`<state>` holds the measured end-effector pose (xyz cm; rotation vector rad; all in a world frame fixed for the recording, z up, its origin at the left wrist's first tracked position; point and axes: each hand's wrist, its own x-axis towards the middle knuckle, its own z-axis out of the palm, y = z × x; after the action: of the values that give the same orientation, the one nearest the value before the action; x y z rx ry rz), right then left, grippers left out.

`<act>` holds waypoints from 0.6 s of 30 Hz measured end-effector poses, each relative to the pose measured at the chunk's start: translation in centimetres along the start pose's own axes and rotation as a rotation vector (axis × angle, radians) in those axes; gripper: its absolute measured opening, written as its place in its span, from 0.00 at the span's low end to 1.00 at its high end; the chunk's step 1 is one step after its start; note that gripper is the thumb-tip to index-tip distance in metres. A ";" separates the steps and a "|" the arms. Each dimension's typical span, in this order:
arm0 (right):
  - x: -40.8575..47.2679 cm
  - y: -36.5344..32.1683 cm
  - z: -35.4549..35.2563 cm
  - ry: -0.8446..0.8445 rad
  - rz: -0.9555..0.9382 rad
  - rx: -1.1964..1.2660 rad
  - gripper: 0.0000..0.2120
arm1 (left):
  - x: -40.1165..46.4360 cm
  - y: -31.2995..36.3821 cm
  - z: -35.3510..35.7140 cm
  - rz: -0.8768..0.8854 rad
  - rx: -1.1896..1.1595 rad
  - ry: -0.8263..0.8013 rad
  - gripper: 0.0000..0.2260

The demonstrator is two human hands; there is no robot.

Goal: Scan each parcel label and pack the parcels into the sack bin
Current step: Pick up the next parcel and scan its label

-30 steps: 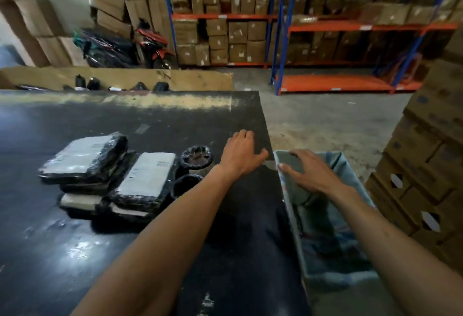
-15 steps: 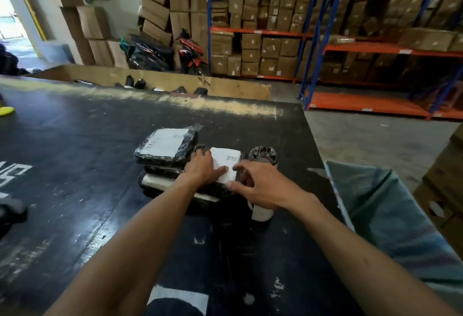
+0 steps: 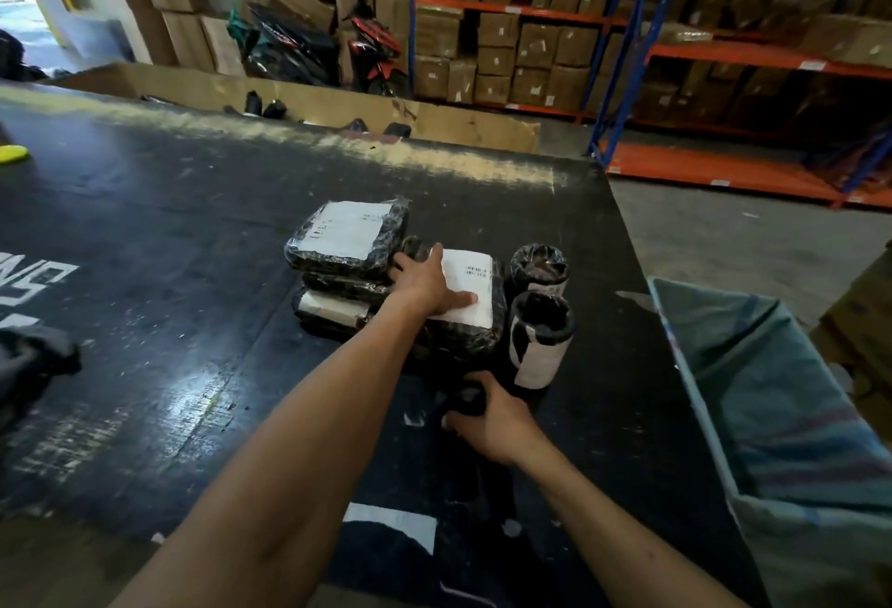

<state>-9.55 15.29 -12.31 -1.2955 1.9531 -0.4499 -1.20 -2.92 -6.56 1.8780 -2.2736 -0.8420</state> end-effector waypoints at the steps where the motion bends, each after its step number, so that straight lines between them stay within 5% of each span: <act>1: -0.1 0.3 -0.1 0.015 -0.005 0.075 0.31 | -0.1 -0.1 0.0 -0.012 -0.020 -0.016 0.51; 8: -1.0 1.2 -2.8 -0.088 0.067 0.570 0.15 | -1.0 -1.4 0.3 -0.007 -0.141 -0.082 0.58; 13: -2.7 0.6 -5.4 -0.290 0.018 0.656 0.14 | -1.9 -2.1 0.6 0.083 -0.089 0.009 0.58; 18: -3.1 -1.2 -6.9 -0.103 -0.102 0.776 0.13 | -4.1 -3.0 0.7 0.179 -0.172 0.182 0.51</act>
<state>-13.20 16.84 -5.76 -0.8793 1.3963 -1.0422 2.24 0.84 -7.35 1.5822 -2.1462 -0.7793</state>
